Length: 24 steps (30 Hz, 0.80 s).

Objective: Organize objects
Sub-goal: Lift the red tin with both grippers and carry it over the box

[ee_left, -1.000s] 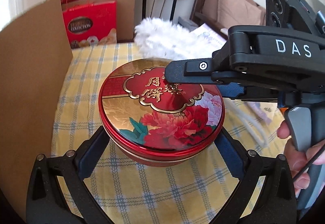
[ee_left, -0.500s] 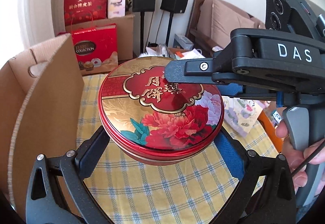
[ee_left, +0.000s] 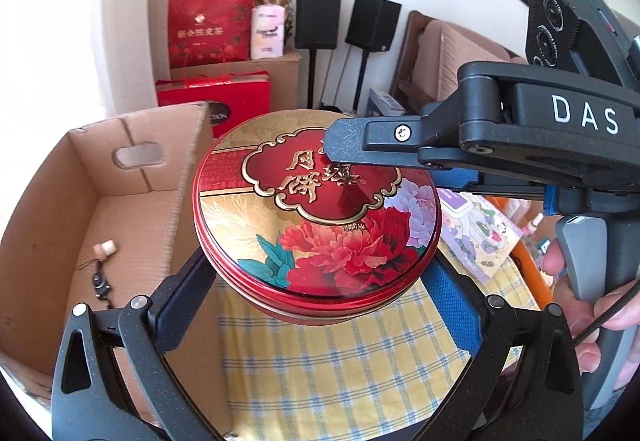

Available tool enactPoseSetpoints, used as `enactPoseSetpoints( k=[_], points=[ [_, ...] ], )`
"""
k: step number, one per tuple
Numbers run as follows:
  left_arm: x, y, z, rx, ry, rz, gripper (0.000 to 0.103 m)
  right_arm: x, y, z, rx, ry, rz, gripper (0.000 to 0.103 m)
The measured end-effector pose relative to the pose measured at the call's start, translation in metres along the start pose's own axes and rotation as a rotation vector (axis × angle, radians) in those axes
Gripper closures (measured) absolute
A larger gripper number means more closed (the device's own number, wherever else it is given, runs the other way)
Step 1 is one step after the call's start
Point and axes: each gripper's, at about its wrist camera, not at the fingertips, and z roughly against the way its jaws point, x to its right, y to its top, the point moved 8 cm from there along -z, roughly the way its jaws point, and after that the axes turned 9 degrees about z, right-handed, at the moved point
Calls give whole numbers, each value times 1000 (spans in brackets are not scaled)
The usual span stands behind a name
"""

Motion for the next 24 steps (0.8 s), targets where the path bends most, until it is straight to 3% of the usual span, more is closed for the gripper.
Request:
enactPoseSetpoints(
  k=[13,24],
  points=[
    [-75,21,23,10,49,97,2,-60,21,-50,-33,49,64,41],
    [-133,34,7,-38,85,141,2,-78,33,-112,-98,82,84,41]
  ],
)
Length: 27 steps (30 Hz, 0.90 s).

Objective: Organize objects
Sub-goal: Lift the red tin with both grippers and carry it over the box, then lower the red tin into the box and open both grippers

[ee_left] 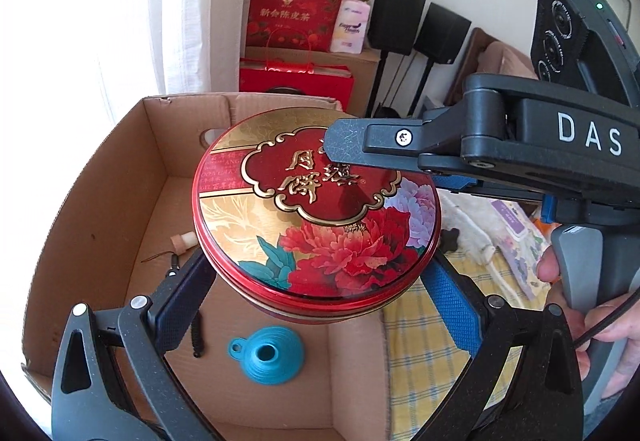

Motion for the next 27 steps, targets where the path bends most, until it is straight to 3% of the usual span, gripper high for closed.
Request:
enactPoseSetpoints(
  k=[5,8,12,17,20,23,27],
  points=[
    [-17,9,-13,-38,1,11,2,-2,8,-19,-18,0,17,41],
    [-24,13,-24,-107,-22,31,2,-1,12,-32,-33,-11,25,41],
    [-28,22,-38,-166,22,-24,2,6,16,-43,-45,-2,7,41],
    [-30,25,-57,-250,16,-31,2,17,19,-55,-60,-5,-23,41],
    [-34,23,-71,-289,36,-28,2,22,20,-61,-64,-21,-20,48],
    [-41,17,-85,-348,60,-28,2,24,21,-63,-77,-68,-4,56],
    [-52,4,-94,-408,121,-38,1,25,25,-54,-65,-151,37,51]
  ],
)
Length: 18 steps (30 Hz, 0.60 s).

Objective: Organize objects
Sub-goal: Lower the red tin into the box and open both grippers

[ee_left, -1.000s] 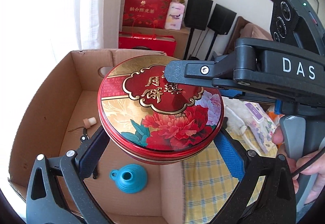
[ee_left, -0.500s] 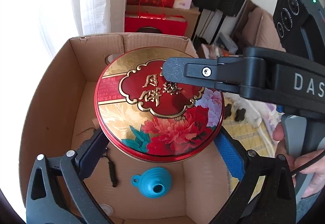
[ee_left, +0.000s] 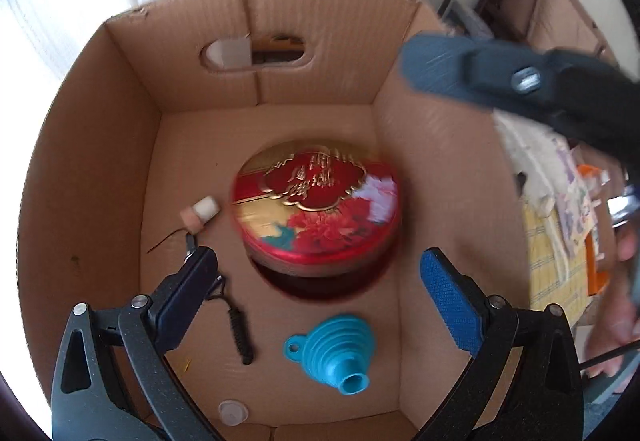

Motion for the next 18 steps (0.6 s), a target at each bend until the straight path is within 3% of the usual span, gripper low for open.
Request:
enactPoseSetpoints(
  k=[3,6,18],
  points=[
    [-8,-3,4,9,27,10,1,-3,2,12,28,0,11,50],
    [-13,-6,15,24,7,15,1,-3,2,22,42,-6,11,48],
    [-14,1,90,241,-33,49,1,1,-10,57,80,-30,11,44]
  ],
)
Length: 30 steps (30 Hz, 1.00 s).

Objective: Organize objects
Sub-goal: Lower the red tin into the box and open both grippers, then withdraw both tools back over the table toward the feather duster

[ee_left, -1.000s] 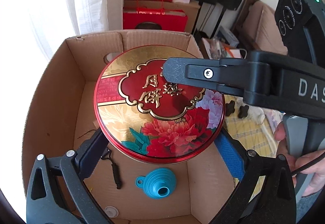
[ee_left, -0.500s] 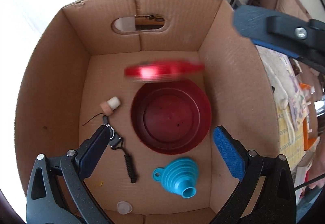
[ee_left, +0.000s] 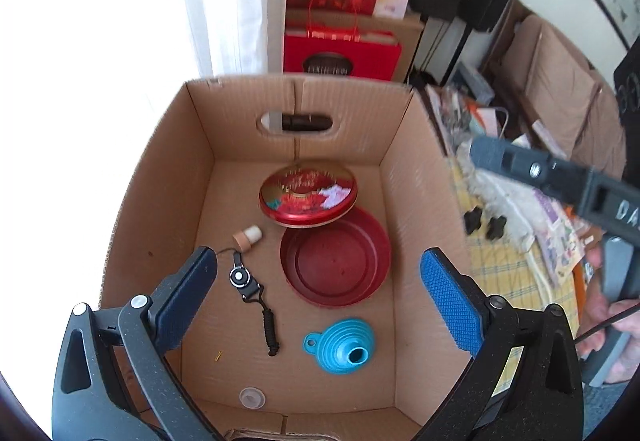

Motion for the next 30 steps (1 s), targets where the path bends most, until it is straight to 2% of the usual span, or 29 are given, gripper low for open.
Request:
enactPoseSetpoints(
  k=[2,7,22,30],
  points=[
    [5,1,7,29,-7,4,1,1,-5,7,3,-15,10,39],
    [16,-4,12,62,8,-12,1,11,-17,23,0,-89,35,37],
    [63,-19,26,94,-43,-55,0,46,-54,67,-10,-252,41,13],
    [104,-31,26,90,-85,-106,0,70,-74,84,-15,-286,-4,8]
  ],
)
